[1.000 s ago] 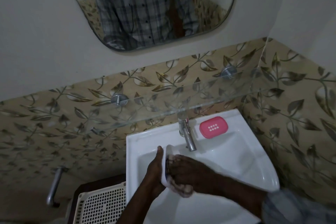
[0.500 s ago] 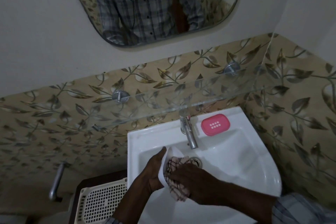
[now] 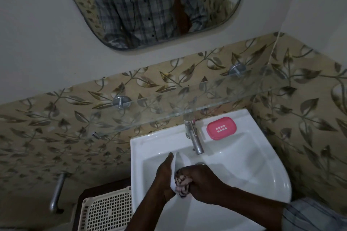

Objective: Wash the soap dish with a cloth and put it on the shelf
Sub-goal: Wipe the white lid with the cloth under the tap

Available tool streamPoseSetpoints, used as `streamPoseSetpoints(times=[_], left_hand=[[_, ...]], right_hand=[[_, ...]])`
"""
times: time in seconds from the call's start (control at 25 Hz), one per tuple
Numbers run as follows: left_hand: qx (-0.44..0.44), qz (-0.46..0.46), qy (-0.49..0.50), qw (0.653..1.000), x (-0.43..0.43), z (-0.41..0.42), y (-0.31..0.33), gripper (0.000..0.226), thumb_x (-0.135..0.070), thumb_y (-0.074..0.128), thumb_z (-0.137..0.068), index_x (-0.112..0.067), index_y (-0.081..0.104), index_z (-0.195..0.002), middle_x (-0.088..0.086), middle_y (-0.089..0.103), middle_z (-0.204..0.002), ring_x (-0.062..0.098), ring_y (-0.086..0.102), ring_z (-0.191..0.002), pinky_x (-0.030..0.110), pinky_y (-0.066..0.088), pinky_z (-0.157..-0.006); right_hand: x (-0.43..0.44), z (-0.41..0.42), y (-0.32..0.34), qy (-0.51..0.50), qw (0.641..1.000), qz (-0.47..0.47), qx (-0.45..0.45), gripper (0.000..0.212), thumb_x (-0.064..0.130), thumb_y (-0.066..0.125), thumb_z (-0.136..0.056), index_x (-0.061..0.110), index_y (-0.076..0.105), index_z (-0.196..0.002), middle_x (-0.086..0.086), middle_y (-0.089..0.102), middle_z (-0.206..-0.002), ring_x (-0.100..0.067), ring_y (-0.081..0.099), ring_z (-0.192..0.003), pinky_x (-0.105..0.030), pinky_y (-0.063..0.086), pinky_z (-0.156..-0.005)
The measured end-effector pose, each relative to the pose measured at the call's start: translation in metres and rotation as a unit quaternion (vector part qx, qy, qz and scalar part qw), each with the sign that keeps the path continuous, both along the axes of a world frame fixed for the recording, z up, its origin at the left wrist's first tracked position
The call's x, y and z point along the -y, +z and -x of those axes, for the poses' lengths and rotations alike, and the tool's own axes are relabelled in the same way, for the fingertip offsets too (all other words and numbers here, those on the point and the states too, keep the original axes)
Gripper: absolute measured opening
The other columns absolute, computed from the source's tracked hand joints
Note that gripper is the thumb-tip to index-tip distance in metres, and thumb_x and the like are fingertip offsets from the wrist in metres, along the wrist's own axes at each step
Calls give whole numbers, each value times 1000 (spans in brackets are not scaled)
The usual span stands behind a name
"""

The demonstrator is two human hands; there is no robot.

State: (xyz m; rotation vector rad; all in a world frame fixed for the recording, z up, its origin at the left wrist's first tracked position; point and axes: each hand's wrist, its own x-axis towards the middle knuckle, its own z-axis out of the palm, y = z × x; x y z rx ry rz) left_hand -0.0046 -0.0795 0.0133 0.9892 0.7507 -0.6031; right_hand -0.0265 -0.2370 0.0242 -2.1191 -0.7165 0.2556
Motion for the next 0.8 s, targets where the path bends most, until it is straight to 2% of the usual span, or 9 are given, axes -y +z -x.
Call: streamPoseSetpoints(times=[0.08,0.2,0.28,0.36,0.44,0.52,0.6,0.68,0.8], left_hand=[[15,-33,20,999,1,4,-1,68,-63,52,-87,1,71,-97,23,75,-85,38,73,-76,45,57,-68],[143,-115,13,983,10,21,-4,79,-76,47,-80,-6,77,-103,19,78,-94,34,75,-85,42,60,-65],[261,-146,32,954,12,30,-6,92,-79,57,-72,-8,60,-132,21,72,-115,37,70,-104,44,61,-75],[331,-165,-6,929,6,28,-8,105,-77,63,-69,-17,36,-150,18,59,-138,36,60,-122,52,55,-93],[326,-176,-83,925,5,13,-2,104,-79,58,-71,-29,22,-155,2,49,-148,21,52,-134,41,49,-104],[297,-157,-94,937,3,3,6,88,-78,49,-78,-32,34,-151,-5,55,-142,19,49,-136,30,47,-103],[207,-72,-46,975,-12,2,7,79,-79,38,-81,-31,48,-143,3,60,-139,28,50,-135,42,39,-111],[86,60,-34,994,-23,-5,20,94,-83,36,-77,-17,51,-143,22,58,-139,43,55,-127,60,30,-114],[7,123,-95,988,-12,-20,51,93,-65,55,-74,13,59,-125,38,63,-117,51,65,-105,58,45,-101]], right_hand=[[-7,3,11,-88,974,-106,-180,24,16,52,-74,14,72,-85,-4,76,-84,-14,71,-76,-30,57,-64],[-20,1,26,-216,837,-281,-418,18,12,60,-87,4,75,-87,-13,78,-85,-26,75,-79,-38,61,-73],[-24,-13,36,-273,765,-332,-480,19,12,63,-90,-2,74,-96,-20,77,-92,-35,74,-88,-47,59,-87],[-25,-24,45,-268,753,-358,-482,19,16,67,-90,2,74,-101,-19,77,-96,-35,73,-93,-46,58,-90],[-22,-22,47,-238,797,-359,-424,14,19,73,-87,13,75,-100,-8,79,-94,-26,74,-91,-37,60,-83],[-12,-18,41,-196,859,-336,-332,20,16,78,-82,24,73,-100,3,78,-95,-15,74,-91,-24,59,-76],[5,-18,37,-146,912,-303,-236,29,17,80,-80,29,70,-104,9,76,-98,-10,72,-92,-19,56,-75],[19,-19,28,-54,979,-197,-17,32,14,77,-81,25,66,-109,2,75,-100,-16,70,-92,-23,55,-79],[26,-13,3,69,957,18,281,42,4,72,-80,12,63,-121,-10,71,-106,-25,65,-93,-30,53,-81]])
